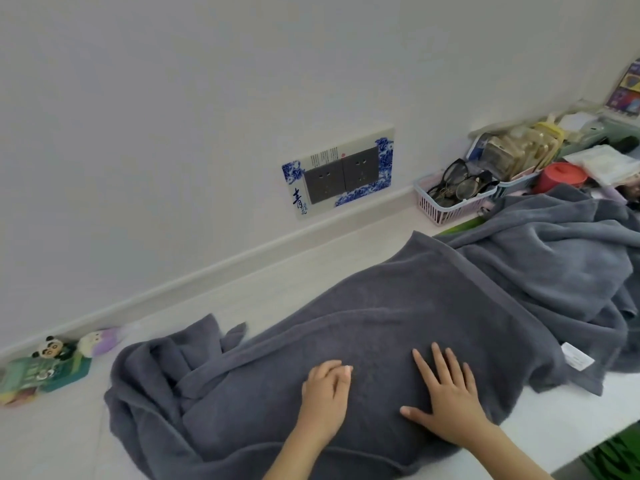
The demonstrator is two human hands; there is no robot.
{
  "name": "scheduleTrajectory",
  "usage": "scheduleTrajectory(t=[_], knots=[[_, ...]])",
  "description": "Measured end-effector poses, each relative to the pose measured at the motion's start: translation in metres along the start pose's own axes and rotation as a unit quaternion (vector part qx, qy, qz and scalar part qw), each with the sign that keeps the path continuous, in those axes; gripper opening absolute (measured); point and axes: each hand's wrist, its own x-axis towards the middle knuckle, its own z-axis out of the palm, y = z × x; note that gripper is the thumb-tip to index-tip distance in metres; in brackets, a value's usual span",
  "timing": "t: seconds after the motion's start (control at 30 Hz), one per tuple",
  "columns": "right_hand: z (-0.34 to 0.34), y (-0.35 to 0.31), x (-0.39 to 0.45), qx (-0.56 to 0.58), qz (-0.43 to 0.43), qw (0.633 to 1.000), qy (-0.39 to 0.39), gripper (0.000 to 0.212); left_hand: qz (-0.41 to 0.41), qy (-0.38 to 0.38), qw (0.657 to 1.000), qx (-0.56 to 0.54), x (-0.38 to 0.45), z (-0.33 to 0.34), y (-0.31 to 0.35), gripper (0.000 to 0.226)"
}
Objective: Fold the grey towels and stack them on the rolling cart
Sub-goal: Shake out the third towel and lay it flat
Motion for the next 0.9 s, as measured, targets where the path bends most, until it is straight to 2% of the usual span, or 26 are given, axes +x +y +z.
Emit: scheduleTrajectory(t=[0.07,0.13,0.2,0.33,0.43,0.5,0.6,0.7,0.77,0.83,0.9], knots=[[0.014,0.006,-0.003,0.035,0.027,0.999,-0.015,0.106,-0.011,-0.009,0.996,0.091,-0.004,0.003,-0.012,0.047],[0.033,0.013,0.001,0.054,0.041,0.997,-0.037,0.097,-0.011,-0.005,0.991,0.130,-0.010,0.007,-0.024,0.051],[0.026,0.006,-0.002,0.063,0.039,0.996,-0.047,0.093,0.001,0.007,0.993,0.114,-0.015,0.008,-0.033,0.060],[0.022,-0.021,0.002,0.055,0.006,0.998,-0.018,0.083,-0.018,0.065,0.996,0.050,-0.017,-0.007,-0.051,0.045],[0.025,-0.046,0.003,0.026,-0.031,0.999,0.007,0.079,-0.035,0.105,0.992,0.063,-0.026,-0.024,-0.067,0.044],[0.019,-0.063,-0.001,0.008,-0.034,0.999,0.018,0.088,-0.026,0.136,0.988,0.066,-0.035,-0.038,-0.083,0.044],[0.017,-0.094,-0.003,0.018,-0.070,0.997,0.030,0.123,-0.029,0.205,0.975,0.080,-0.049,-0.062,-0.111,0.049],[0.013,-0.128,-0.012,0.040,-0.079,0.996,-0.007,0.131,-0.077,0.316,0.940,0.100,-0.061,-0.087,-0.134,0.055],[0.013,-0.157,-0.019,0.067,-0.094,0.993,-0.031,0.113,-0.164,0.325,0.929,0.062,-0.068,-0.108,-0.156,0.050],[0.014,-0.181,-0.023,0.109,-0.111,0.987,-0.047,0.082,-0.255,0.276,0.925,-0.058,-0.067,-0.127,-0.172,0.063],[0.018,-0.209,-0.025,0.138,-0.125,0.980,-0.065,0.070,-0.298,0.271,0.900,-0.169,-0.069,-0.144,-0.191,0.074]])
